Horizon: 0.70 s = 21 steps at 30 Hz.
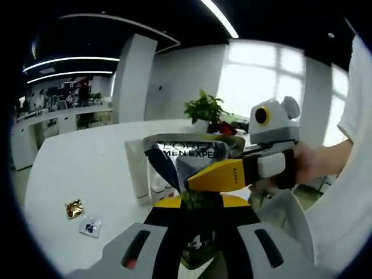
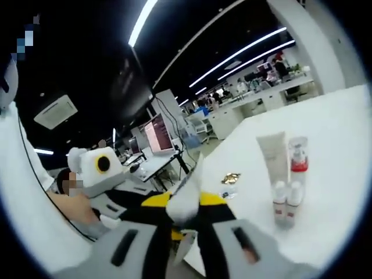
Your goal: Arrange the skincare products in the storage area until every visible bottle or jar stands upright without overlapping.
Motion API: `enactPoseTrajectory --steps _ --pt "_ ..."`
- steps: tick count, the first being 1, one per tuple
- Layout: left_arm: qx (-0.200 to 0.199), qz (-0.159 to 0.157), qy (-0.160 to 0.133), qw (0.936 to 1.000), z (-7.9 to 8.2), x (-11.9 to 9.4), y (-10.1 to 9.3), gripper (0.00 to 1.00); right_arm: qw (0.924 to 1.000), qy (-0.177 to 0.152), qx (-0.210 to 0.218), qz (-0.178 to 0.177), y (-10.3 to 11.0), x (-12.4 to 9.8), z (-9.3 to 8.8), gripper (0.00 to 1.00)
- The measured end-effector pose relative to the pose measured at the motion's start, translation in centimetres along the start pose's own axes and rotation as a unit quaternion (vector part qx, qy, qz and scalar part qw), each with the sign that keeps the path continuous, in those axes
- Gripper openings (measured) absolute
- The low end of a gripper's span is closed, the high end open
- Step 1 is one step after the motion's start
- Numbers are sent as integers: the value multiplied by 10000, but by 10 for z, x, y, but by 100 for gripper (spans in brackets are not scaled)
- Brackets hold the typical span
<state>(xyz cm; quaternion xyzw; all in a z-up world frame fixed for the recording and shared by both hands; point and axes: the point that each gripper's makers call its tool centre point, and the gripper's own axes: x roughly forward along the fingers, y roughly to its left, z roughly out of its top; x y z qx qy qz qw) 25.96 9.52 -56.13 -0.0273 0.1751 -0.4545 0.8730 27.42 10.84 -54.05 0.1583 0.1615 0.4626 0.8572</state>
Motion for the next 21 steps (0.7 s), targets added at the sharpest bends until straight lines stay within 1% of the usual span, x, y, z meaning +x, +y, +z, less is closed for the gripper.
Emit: enactPoseTrajectory --steps 1,3,5,12,16,17,18,21 --pt "4 -10 2 10000 0 0 0 23 10000 5 12 26 1 0 0 9" --pt "48 -30 28 10000 -1 1 -2 25 9999 35 -130 38 1 0 0 8" --pt "23 -68 39 10000 -2 1 -3 27 9998 55 -173 50 2 -1 0 6" --pt "78 -74 93 9999 -3 2 -3 33 9996 135 -244 92 3 -1 -2 4" --pt "0 -33 132 9999 -5 0 1 39 9996 141 -244 103 3 -1 -2 4" --pt "-4 9 144 9999 -5 -2 3 39 9994 153 -259 143 3 -2 -2 1" --pt "10 47 135 9999 -5 -4 6 38 9994 147 -287 98 2 -3 -1 1" --pt "-118 31 61 9999 -2 -12 10 38 9995 139 -247 119 -1 -6 1 1"
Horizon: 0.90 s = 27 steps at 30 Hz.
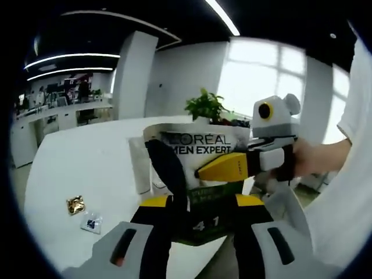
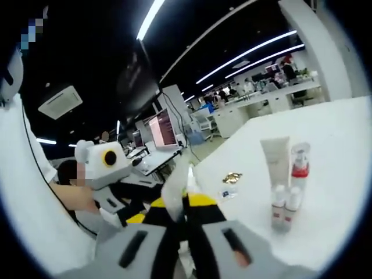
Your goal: Arrange the skincare products in the storage area until every visible bottle or jar stands upright without overlapping.
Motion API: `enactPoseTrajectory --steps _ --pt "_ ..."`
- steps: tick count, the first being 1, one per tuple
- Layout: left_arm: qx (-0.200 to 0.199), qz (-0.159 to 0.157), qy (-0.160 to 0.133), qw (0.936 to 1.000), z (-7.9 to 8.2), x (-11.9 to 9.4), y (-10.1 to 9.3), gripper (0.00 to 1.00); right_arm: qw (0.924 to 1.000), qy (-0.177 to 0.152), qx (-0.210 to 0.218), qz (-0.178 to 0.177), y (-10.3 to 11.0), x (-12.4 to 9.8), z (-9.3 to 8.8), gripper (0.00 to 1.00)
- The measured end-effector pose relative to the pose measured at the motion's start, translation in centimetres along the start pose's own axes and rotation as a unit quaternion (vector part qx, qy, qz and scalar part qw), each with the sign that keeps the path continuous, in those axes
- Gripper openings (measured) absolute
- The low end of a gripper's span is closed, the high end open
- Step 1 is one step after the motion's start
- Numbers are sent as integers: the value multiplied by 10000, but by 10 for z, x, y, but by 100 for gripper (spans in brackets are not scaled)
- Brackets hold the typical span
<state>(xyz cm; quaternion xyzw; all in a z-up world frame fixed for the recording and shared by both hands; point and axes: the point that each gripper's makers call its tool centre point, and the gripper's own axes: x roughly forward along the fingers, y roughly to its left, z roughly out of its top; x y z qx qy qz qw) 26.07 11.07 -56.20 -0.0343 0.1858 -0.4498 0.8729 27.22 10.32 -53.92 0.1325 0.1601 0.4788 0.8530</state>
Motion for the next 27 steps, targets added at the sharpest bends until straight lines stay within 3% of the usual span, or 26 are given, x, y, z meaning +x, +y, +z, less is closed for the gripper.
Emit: enactPoseTrajectory --steps 5,8,12,17,20,22,27 --pt "-76 128 -24 9999 2 -10 15 48 9999 -13 5 105 1 -2 7 1" --pt "-162 101 -81 9998 6 -11 22 54 9991 -58 143 404 10 -3 14 1" --pt "-507 -516 21 9974 6 -9 10 58 9967 -14 195 784 21 -4 20 1" --pt "-983 -1451 -58 9845 15 -8 -15 58 9890 -51 581 1357 39 -4 31 1" --pt "-1003 -1687 -31 9805 16 -8 -22 54 9822 -87 864 1663 45 -4 37 1" --pt "-1067 -1857 -64 9768 18 -9 -28 48 9813 -71 928 1684 43 -3 40 1" --pt "-1371 -2042 -362 9686 28 -13 -31 20 9816 -43 1074 1576 32 -4 43 1"
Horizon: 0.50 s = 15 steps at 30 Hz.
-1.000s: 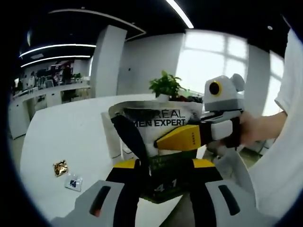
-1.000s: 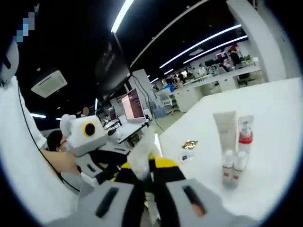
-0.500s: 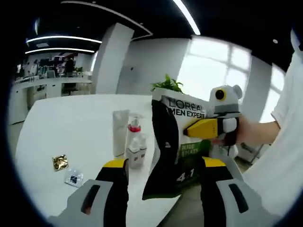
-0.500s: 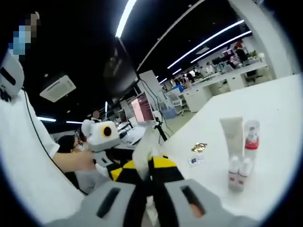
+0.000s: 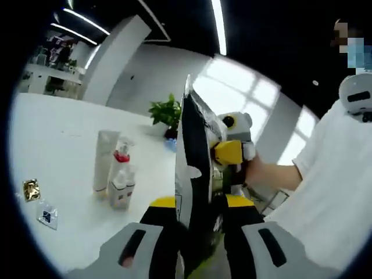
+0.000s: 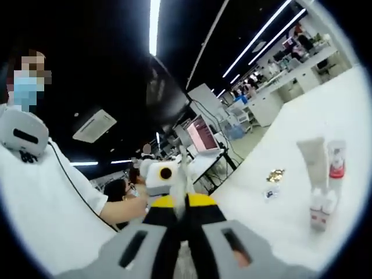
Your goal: Arrange the skincare products in the storage area until every visible bottle or jar stands upright without overlapping.
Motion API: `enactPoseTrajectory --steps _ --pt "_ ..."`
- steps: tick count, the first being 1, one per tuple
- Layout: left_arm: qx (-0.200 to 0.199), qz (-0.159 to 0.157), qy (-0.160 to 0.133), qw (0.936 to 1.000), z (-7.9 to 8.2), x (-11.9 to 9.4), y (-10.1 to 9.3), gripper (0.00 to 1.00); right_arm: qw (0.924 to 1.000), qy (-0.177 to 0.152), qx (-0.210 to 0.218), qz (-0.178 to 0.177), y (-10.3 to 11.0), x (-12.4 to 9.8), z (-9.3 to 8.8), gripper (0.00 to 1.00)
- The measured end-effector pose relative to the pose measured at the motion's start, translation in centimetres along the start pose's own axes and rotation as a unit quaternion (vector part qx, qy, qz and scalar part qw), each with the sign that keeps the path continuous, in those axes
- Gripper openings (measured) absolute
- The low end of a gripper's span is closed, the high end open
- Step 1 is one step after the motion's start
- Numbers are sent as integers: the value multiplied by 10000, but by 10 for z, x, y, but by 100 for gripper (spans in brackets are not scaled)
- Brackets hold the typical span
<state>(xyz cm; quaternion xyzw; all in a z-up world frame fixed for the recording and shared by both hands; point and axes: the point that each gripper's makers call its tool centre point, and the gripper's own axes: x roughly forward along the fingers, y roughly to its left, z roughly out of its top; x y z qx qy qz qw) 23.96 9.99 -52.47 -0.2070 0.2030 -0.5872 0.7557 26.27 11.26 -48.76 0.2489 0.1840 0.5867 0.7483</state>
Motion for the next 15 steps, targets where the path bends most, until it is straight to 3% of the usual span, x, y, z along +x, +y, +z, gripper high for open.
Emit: enactPoseTrajectory --steps 2,6,11,15 --pt "-94 -31 -212 9997 6 -3 0 11 9999 -56 -3 -122 -6 -4 3 2" --pt "-351 -137 -536 9979 12 -5 -4 3 9991 -323 143 -248 -11 -5 7 3" --pt "-534 93 -679 9962 9 -7 3 0 9958 -718 403 -392 -20 -3 2 11" --pt "-950 109 -1124 9890 20 -12 5 0 9893 -1099 888 -369 -22 -3 -5 14"
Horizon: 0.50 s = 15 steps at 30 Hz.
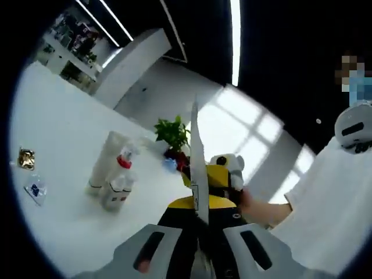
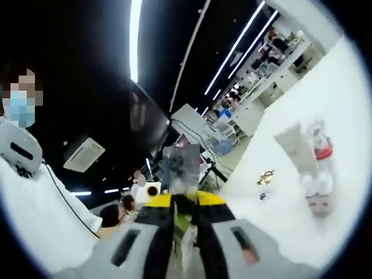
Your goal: Arrange the skincare products in the storage area until every visible bottle or jar stands upright without overlapping.
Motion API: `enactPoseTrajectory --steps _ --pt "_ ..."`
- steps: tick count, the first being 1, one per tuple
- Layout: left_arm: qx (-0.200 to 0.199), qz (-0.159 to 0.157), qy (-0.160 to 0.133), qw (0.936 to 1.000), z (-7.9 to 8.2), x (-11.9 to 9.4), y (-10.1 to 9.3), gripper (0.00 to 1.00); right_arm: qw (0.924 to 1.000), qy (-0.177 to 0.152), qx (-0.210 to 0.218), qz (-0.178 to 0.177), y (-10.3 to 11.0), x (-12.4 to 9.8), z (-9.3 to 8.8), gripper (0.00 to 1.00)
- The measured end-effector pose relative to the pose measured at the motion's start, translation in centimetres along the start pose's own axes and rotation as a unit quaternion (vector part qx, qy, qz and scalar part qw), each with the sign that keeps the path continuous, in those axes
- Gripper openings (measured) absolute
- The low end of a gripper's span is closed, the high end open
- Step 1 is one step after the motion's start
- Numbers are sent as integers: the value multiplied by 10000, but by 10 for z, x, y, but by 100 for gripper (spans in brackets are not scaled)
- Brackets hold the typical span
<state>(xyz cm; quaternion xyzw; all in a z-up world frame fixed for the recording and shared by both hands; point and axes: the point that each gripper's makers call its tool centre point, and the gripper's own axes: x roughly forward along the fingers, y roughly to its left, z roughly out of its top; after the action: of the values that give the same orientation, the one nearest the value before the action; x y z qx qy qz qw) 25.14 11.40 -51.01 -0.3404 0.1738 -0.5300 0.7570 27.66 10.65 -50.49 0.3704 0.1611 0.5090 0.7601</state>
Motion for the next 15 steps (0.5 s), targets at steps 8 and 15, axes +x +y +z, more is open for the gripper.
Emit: enactPoseTrajectory --steps 8,15 --pt "-302 161 -429 9985 13 -6 10 0 9977 -413 546 -37 -9 -2 -9 14" --pt "-578 314 -549 9963 14 -8 21 1 9927 -598 1034 145 -7 0 -5 2"
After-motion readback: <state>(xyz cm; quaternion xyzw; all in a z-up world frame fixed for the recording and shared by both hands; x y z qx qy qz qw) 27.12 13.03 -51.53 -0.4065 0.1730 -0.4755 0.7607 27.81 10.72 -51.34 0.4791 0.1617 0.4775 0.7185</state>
